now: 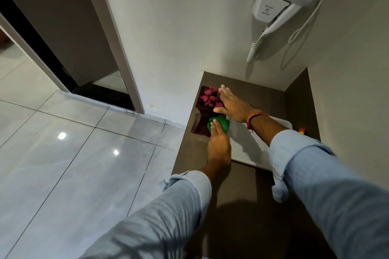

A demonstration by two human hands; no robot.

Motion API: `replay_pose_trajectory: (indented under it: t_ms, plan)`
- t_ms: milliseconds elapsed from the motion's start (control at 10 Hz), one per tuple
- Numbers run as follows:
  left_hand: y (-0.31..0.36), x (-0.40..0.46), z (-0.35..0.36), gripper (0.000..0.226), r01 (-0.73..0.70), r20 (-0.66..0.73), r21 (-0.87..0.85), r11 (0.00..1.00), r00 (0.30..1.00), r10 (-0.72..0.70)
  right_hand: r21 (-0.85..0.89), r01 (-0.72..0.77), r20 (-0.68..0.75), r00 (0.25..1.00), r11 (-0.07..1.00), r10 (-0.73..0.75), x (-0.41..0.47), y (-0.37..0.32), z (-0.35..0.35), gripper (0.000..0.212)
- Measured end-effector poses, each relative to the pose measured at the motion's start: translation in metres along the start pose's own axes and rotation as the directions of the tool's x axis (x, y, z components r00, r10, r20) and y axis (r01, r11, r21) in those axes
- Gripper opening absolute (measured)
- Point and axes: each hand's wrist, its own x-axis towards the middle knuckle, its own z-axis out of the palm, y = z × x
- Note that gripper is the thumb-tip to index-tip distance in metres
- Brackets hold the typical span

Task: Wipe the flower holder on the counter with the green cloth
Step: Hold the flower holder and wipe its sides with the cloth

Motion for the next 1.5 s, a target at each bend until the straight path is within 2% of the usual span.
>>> replay_pose_trajectory:
  t_ms: [100,200,300,400,500,600,700,800,900,1100,1200,1300,1400,1500]
  plan:
    - [-0.025,0.007,-0.008,0.05,0.118,-0.116,0.093,0.989,0.987,-0.107,-0.018,0.001,0.002,1.0,1.0,-0.001,-0.001,0.0,-0.001,0.085]
    - [-0.045,0.026,-0.009,0.058,0.279,-0.305,-0.018,0.96,0.913,-0.271,-0.006,0.002,0.003,1.0,1.0,-0.002,-0.001,-0.001,-0.001,0.086]
    - [-0.043,0.039,-0.008,0.074,0.295,-0.28,0.048,0.954,0.921,-0.271,0.008,0.005,0.009,1.0,1.0,-0.005,0.0,0.001,0.0,0.085]
    - [-0.039,0.048,0.019,0.082,0.202,-0.168,0.173,0.964,0.97,-0.173,0.009,0.002,0.012,1.0,1.0,-0.002,0.004,0.003,0.001,0.086]
    - [-0.04,0.046,0.042,0.087,0.178,-0.079,0.186,0.966,0.983,-0.166,0.008,0.001,0.018,1.0,1.0,-0.001,0.006,0.004,0.001,0.086]
    - [-0.058,0.039,0.048,0.09,0.056,0.042,0.381,0.923,0.996,-0.078,-0.002,0.002,0.013,1.0,1.0,-0.002,0.006,0.004,0.002,0.085]
    - [-0.081,0.032,0.032,0.086,-0.139,0.18,0.498,0.856,0.982,0.055,0.012,0.005,0.016,1.0,1.0,-0.005,0.004,0.004,0.002,0.085]
    - [-0.085,0.024,0.011,0.074,-0.063,0.094,0.44,0.896,0.995,0.024,0.017,0.003,0.01,1.0,1.0,-0.003,0.003,0.003,0.001,0.086]
    - [-0.074,0.032,-0.007,0.072,0.247,-0.229,0.247,0.937,0.954,-0.192,0.014,0.002,0.016,1.0,1.0,-0.002,0.002,0.003,0.001,0.086]
    - [-0.054,0.062,-0.006,0.047,0.148,-0.244,-0.081,0.986,0.956,-0.164,0.021,-0.004,0.012,1.0,1.0,0.003,0.004,0.004,0.003,0.086]
    - [-0.085,0.067,-0.031,0.054,-0.084,-0.051,0.27,0.959,0.994,0.101,0.024,0.0,0.016,1.0,1.0,0.0,0.004,0.004,0.003,0.087]
    - [-0.101,0.077,-0.062,0.042,-0.084,0.036,0.32,0.944,0.996,0.077,0.03,0.003,0.025,1.0,1.0,-0.003,0.003,0.002,0.001,0.086]
    - [-0.084,0.086,-0.07,0.037,-0.031,-0.11,-0.015,0.999,0.994,0.029,0.019,-0.004,0.027,1.0,1.0,0.003,0.002,0.001,0.0,0.086]
    - [-0.073,0.085,-0.065,0.039,-0.195,-0.11,-0.136,0.971,0.977,0.181,0.012,-0.003,0.026,1.0,1.0,0.003,0.003,0.001,0.0,0.085]
